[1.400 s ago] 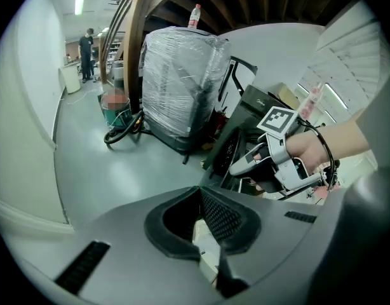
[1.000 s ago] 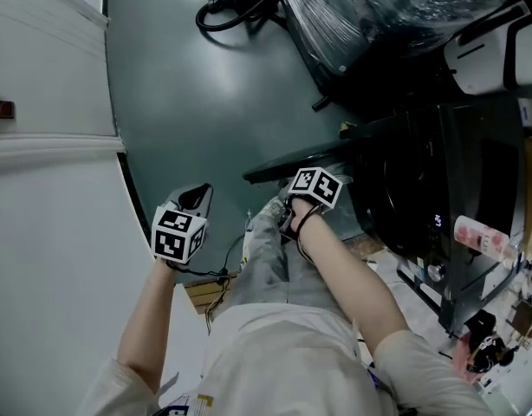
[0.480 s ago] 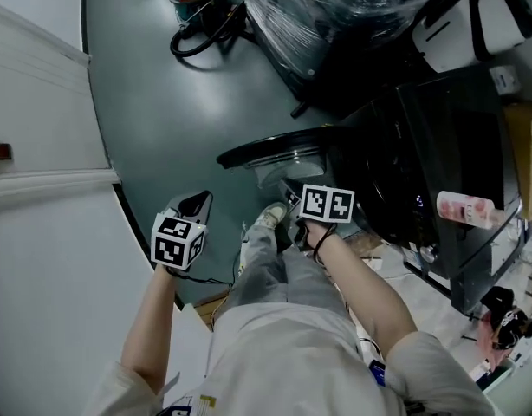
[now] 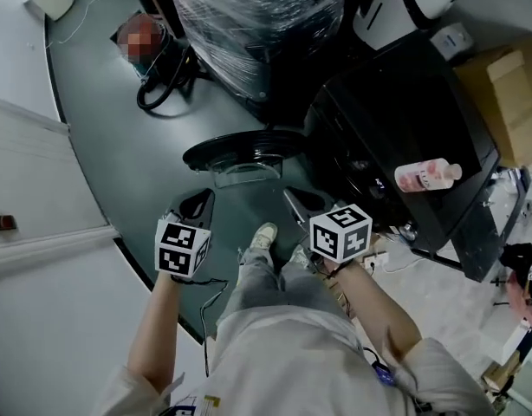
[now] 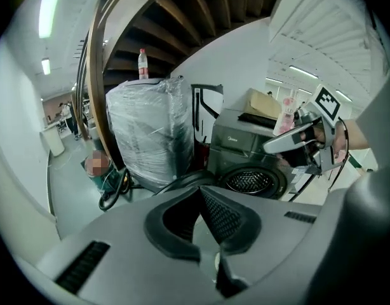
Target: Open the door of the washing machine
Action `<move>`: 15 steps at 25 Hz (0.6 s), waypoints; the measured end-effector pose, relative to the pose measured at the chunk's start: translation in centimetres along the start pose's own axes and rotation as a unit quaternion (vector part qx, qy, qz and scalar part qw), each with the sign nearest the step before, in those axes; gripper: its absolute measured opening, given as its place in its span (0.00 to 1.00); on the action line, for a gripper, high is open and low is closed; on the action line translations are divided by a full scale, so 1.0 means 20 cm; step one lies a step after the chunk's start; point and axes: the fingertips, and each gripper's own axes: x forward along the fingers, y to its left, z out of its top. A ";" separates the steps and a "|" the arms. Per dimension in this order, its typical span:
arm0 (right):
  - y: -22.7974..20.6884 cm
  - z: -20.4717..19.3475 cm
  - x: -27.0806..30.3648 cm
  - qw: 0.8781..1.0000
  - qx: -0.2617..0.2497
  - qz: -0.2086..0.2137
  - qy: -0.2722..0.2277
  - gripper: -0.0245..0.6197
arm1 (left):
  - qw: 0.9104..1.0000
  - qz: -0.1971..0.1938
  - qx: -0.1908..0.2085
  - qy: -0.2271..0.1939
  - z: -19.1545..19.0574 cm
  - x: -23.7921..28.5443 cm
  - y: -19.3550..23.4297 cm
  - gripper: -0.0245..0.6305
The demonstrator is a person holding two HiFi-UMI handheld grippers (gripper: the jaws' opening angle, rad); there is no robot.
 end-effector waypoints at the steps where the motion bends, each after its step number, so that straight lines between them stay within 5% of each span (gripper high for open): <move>1: -0.01 0.05 -0.08 1.000 -0.013 -0.010 -0.014 0.08 | 1.000 0.000 0.007 -0.010 0.06 0.00 -0.03 0.07; 8: -0.03 0.30 -0.60 0.990 -0.067 -0.066 -0.101 0.08 | 0.993 -0.033 0.087 -0.068 0.52 -0.04 -0.32 0.07; 15: 0.01 0.47 -1.03 0.964 -0.149 -0.137 -0.171 0.08 | 0.972 -0.063 0.167 -0.149 0.99 -0.13 -0.64 0.07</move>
